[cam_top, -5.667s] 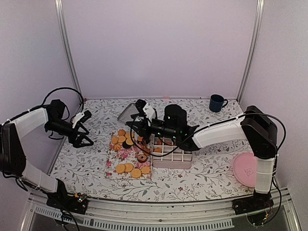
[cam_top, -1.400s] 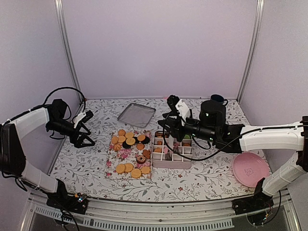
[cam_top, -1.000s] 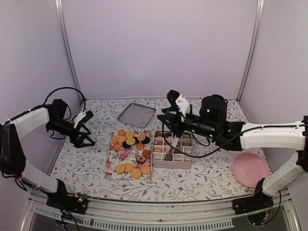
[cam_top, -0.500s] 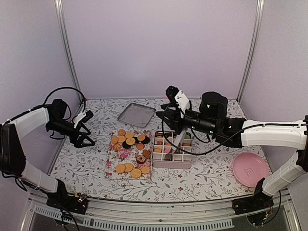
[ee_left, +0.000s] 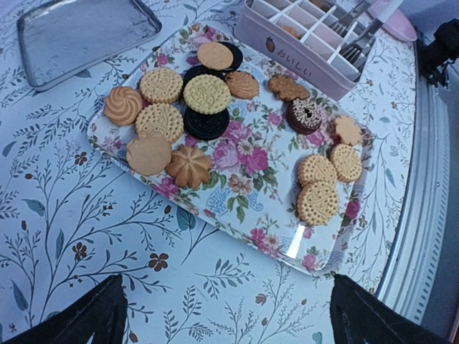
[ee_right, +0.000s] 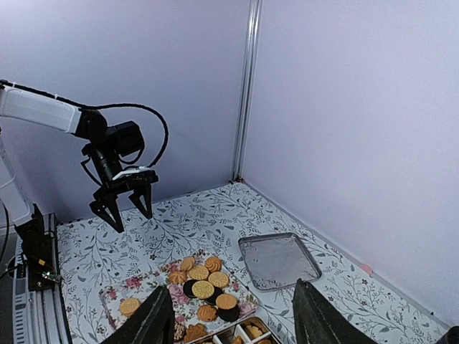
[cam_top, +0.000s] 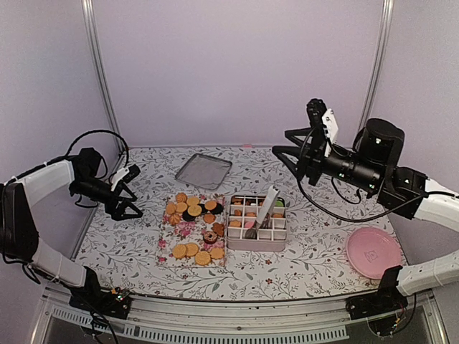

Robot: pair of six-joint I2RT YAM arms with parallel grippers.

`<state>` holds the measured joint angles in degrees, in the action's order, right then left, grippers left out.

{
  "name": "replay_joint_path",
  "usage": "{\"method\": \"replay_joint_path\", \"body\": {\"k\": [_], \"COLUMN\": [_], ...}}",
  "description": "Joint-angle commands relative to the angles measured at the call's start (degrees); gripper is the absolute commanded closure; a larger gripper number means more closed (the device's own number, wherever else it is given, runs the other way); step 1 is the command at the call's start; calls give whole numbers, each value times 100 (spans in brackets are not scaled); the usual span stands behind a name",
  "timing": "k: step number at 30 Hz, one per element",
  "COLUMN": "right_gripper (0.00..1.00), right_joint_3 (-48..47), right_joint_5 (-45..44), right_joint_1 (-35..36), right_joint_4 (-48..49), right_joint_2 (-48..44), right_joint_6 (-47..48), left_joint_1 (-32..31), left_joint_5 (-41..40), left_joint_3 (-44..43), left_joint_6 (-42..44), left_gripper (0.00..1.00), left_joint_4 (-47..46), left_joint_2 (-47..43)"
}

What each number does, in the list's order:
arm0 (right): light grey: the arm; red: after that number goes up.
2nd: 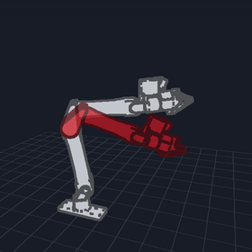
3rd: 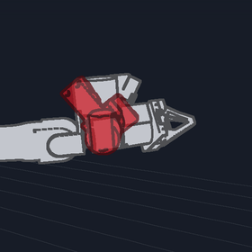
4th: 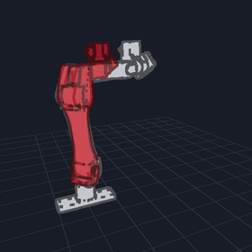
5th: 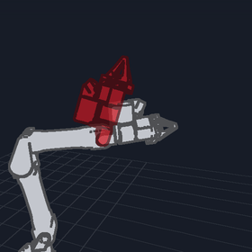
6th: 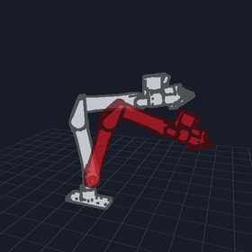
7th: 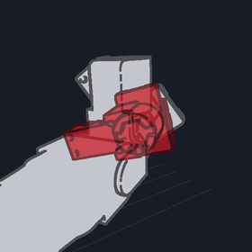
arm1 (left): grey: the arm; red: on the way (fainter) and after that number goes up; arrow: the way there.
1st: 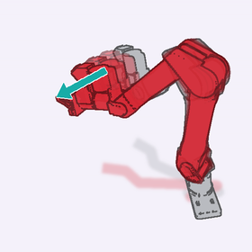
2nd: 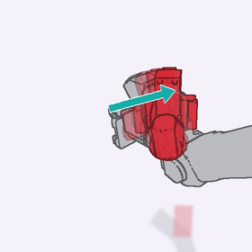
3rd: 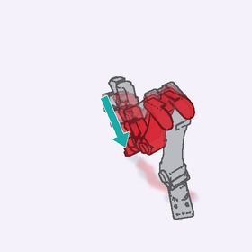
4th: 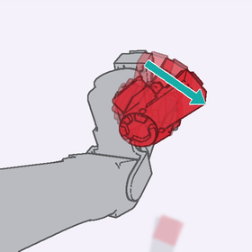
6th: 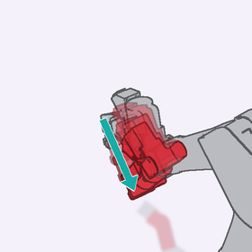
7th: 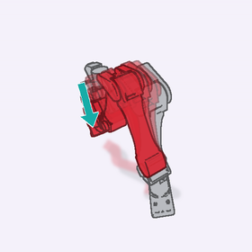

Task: Pack the cookies
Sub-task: Pick up the clamp from the packing box.

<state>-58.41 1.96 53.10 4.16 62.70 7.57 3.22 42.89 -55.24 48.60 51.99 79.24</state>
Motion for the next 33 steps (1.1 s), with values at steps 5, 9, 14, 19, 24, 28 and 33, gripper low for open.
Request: {"method": "replay_joint_path", "body": {"k": [5, 9, 14, 19, 24, 28, 33], "right_gripper": [47, 50, 55, 64, 67, 70, 78], "right_joint_3": [1983, 2302, 2227, 2149, 2075, 2064, 1927], "right_joint_5": [-103, 48, -34, -337, -415, -465, -362], "right_joint_1": [-40, -45, -38, -91, -129, -162, -232], "right_joint_4": [-932, -401, 197, 807, 1242, 1365, 1421], "right_joint_2": [-1186, -927, -53, 644, 996, 1055, 1179], "right_joint_6": [-582, -468, -106, 139, 252, 357, 495], "left_joint_1": [-85, -85, -106, -124, -133, -137, -155], "left_joint_5": [113, 103, 92, 73, 56, 39, 70], "left_joint_3": [-134, -168, -228, -241, -274, -268, -284], "left_joint_6": [58, 32, 1, 0, 0, 3, -9], "left_gripper": [1, 1, 1, 1, 1, 1, 2], "left_joint_4": [78, 81, 115, 147, 176, 181, 185], "left_joint_2": [85, 100, 113, 109, 83, 85, 118]}}
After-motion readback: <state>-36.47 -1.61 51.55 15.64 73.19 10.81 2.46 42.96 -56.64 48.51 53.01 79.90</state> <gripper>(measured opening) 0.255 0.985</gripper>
